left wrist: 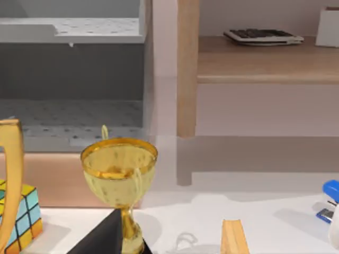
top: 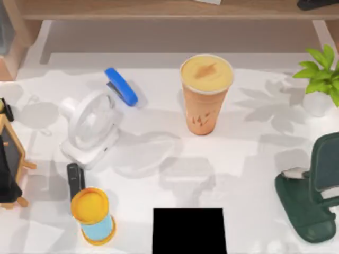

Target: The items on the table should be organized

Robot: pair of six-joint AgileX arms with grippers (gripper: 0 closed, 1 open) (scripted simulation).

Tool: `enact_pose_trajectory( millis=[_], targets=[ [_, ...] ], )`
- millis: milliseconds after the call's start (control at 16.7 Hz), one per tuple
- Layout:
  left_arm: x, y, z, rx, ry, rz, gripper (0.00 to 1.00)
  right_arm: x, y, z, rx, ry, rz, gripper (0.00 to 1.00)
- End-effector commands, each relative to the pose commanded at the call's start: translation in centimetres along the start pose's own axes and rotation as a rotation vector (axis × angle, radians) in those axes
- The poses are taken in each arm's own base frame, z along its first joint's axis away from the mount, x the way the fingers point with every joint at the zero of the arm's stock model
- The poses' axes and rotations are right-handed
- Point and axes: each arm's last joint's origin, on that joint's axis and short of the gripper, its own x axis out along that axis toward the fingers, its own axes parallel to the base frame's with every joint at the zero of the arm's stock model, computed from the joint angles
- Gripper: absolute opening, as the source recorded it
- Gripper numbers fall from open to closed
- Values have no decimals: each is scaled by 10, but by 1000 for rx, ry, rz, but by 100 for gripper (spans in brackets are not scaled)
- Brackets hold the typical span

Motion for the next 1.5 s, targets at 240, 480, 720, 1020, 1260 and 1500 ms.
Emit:
enact_pose_trajectory(
  millis=[240,480,720,1020,1260,1500],
  targets=[
    [0,0,0,0,0,0,100,-26,-17,22,-304,71,-59,0],
    [0,0,0,0,0,0,100,-54,-39,65,-811,171,-116,0],
    [0,0,0,0,0,0,100,-70,-59,125,-1447,261,-135,0],
    [0,0,0,0,0,0,100,-64,-72,216,-2332,323,-123,0],
    [0,0,0,0,0,0,100,-39,-68,292,-3071,331,-101,0],
    [0,0,0,0,0,0,100,2,-53,357,2558,-186,55,0]
  ],
)
